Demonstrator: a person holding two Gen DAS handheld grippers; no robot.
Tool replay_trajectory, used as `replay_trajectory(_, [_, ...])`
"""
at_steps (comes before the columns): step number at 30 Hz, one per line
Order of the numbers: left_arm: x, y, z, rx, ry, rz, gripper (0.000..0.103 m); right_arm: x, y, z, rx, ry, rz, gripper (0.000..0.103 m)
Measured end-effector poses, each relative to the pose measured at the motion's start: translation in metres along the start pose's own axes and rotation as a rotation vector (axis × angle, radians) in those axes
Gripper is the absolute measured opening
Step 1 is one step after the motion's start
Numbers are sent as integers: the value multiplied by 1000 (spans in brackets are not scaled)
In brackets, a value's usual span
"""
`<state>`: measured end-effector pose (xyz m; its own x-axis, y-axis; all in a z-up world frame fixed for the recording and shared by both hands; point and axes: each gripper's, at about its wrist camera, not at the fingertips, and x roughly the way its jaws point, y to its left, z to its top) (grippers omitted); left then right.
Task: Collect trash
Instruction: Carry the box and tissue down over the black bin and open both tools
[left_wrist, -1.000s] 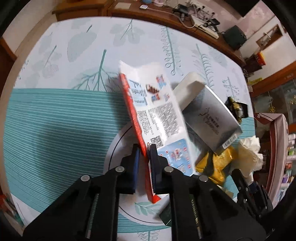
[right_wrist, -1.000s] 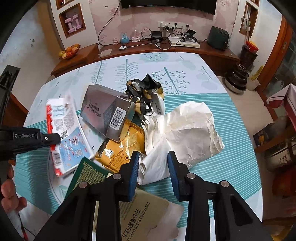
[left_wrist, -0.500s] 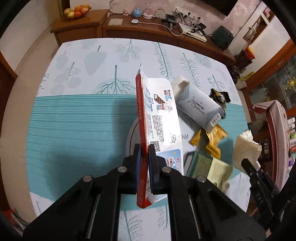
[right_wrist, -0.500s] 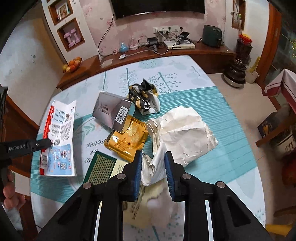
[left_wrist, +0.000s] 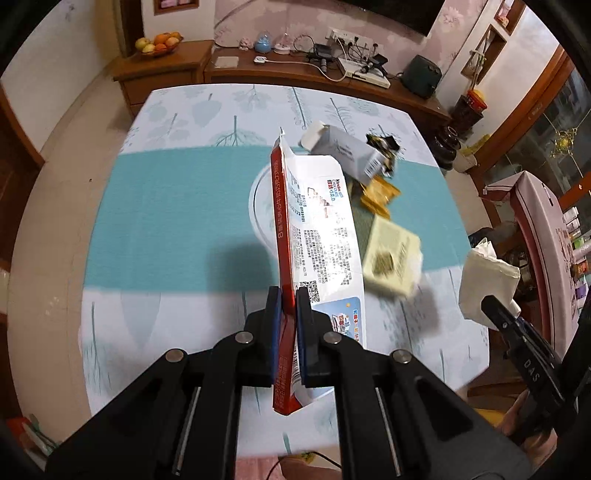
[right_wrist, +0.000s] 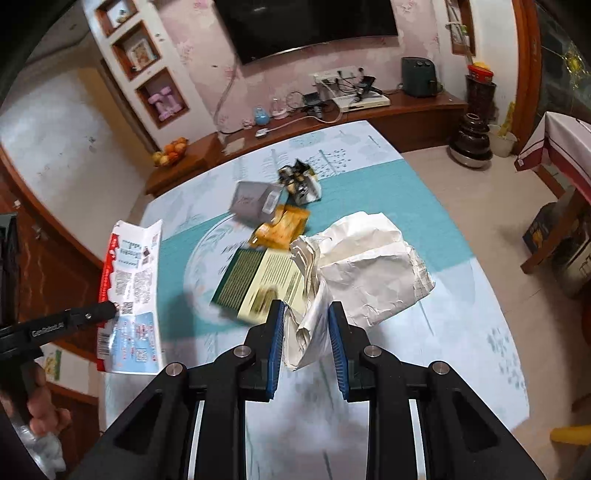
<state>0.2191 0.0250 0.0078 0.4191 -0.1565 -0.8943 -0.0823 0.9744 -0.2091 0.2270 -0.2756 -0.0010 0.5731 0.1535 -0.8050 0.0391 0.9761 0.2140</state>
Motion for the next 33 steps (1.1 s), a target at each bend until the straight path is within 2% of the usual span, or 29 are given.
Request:
replay_trajectory(6, [-54, -23, -92, -32, -48, 17, 5, -61, -6, -72, -76, 27, 78, 23])
replay_trajectory(10, [-80, -36, -150, -39, -51, 16, 5, -99, -12, -123, -116, 46, 117, 23])
replay_trajectory(13, [-96, -46, -195, -30, -39, 22, 5, -117, -17, -155, -134, 70, 142, 23])
replay_trajectory(18, [-108, -57, -242, 4, 8, 33, 5, -139, -25, -209, -120, 124, 186, 23])
replay_trajectory(25, [-99, -68, -280, 84, 79, 36, 5, -130, -37, -262, -40, 217, 213, 23])
replay_trajectory(33, [-38, -74, -325, 168, 213, 5, 5, -74, -55, -310, 55, 340, 185, 23])
